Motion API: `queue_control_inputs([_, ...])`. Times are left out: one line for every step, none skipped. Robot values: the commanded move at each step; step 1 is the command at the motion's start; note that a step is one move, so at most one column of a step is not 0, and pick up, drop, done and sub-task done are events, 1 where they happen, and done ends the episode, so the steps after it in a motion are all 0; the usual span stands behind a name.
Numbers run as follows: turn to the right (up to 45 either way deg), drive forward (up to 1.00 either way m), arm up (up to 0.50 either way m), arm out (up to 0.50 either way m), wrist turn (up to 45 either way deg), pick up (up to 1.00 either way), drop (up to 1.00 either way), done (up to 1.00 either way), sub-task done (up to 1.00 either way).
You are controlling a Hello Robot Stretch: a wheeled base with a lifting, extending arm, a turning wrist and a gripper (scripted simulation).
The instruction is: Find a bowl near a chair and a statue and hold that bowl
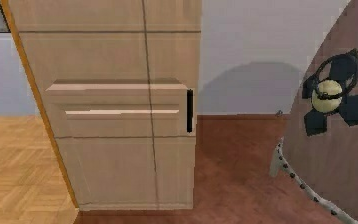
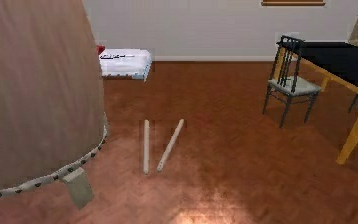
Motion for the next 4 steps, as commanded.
queue_control_inputs([45.0,0.00,0.00,0.00,0.0,0.00,0.00,0.00,0.00])
queue_control_inputs([24.0,0.00,0.00,0.00,0.0,0.00,0.00,0.00,0.00])
queue_control_inputs([0.0,0.30,0.00,0.00,0.0,0.00,0.00,0.00,0.00])
queue_control_inputs([45.0,0.00,0.00,0.00,0.0,0.00,0.00,0.00,0.00])
